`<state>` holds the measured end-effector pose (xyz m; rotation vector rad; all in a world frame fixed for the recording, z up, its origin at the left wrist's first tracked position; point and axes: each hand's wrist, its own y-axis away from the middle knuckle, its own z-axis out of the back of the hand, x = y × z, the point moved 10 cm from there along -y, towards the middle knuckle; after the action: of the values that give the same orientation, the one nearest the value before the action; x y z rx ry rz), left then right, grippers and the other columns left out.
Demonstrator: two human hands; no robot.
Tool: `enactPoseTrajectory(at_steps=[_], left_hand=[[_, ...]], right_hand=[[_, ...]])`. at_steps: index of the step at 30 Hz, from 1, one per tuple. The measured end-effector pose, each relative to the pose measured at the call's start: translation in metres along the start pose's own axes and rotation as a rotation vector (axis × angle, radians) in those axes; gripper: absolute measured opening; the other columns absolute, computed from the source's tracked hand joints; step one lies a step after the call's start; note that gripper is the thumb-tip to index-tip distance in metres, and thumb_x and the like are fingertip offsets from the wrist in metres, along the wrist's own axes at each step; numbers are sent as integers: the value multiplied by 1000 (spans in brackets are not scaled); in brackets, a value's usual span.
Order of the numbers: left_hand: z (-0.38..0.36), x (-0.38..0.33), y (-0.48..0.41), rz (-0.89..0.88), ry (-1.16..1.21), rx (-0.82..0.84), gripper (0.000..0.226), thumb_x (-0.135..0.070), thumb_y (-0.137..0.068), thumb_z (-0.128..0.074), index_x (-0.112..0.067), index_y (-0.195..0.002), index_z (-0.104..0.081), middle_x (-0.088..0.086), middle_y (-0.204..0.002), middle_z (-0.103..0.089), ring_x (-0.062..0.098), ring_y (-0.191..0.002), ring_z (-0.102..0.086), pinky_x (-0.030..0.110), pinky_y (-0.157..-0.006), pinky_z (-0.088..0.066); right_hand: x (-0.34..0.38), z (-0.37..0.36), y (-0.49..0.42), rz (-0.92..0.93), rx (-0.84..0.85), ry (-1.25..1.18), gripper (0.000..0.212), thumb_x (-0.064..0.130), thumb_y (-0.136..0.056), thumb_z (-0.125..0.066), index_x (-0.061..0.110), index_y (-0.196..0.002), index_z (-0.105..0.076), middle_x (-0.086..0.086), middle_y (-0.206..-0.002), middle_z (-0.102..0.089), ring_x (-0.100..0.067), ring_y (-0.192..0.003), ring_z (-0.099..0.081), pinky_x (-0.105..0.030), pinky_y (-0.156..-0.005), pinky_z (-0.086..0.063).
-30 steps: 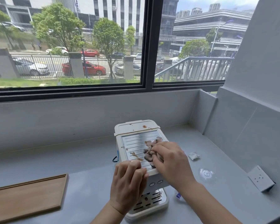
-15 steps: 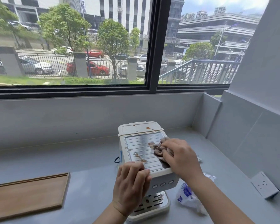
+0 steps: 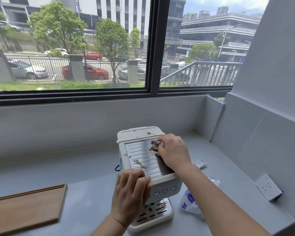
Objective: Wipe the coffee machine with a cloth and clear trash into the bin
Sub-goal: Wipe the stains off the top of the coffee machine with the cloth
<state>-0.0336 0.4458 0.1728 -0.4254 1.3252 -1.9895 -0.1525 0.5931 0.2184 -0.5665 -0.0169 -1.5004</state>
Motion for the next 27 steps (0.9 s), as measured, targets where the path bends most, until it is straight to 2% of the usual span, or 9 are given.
enactPoseTrajectory(at_steps=[4,7,11,14,16,21,24,27], left_hand=[[-2,-1,1,10,-3,11,14,-31,-101,-50,-18,-100,-55,1,-105,-54,27,-91,-54,39,-80,-47],[-5,0,-2,19,-24,10,12,-30,-101,-50,-19,-100,-54,1,-105,-53,28,-90,-53,39,-79,-47],[-1,0,3,7,-5,6,11,-29,-101,-50,-18,-102,-54,2,-104,-55,29,-89,-56,37,-83,-45],[-4,0,2,18,-17,24,12,-29,-101,-50,-18,-102,-55,2,-105,-54,28,-90,-55,37,-83,-45],[-3,0,3,18,-8,19,13,-30,-101,-50,-18,-102,-55,2,-106,-54,28,-91,-54,37,-84,-45],[-2,0,1,13,-10,17,13,-30,-101,-50,-18,-101,-55,1,-104,-54,28,-90,-55,35,-84,-44],[-1,0,0,30,-4,17,15,-32,-102,-48,-19,-100,-54,0,-105,-53,27,-92,-54,35,-85,-44],[-3,-1,0,24,-9,22,14,-32,-102,-48,-19,-100,-54,1,-105,-53,27,-91,-54,37,-83,-46]], right_hand=[[11,6,46,212,-41,-99,20,21,-87,-56,27,-98,-71,14,-107,-69,-16,-98,-59,-22,-78,-41],[5,6,36,205,-8,-113,21,22,-89,-57,29,-101,-72,15,-112,-69,-15,-102,-58,-24,-78,-42],[18,-7,-1,123,51,-28,25,27,-97,-51,28,-113,-70,8,-123,-65,-23,-112,-53,-32,-93,-44],[27,-8,21,238,31,-104,21,39,-93,-58,34,-108,-71,14,-118,-66,-18,-110,-55,-33,-91,-48],[20,-6,36,276,31,-157,21,39,-91,-59,35,-107,-71,16,-117,-67,-15,-110,-57,-30,-88,-49],[3,-12,-19,89,68,-30,27,28,-98,-49,27,-116,-68,5,-128,-62,-24,-117,-53,-32,-98,-43],[15,-15,2,161,49,-43,25,31,-95,-52,34,-113,-68,12,-124,-63,-19,-112,-54,-28,-92,-43],[11,-11,39,254,60,-168,24,33,-88,-57,38,-109,-69,19,-118,-66,-10,-109,-56,-24,-85,-44]])
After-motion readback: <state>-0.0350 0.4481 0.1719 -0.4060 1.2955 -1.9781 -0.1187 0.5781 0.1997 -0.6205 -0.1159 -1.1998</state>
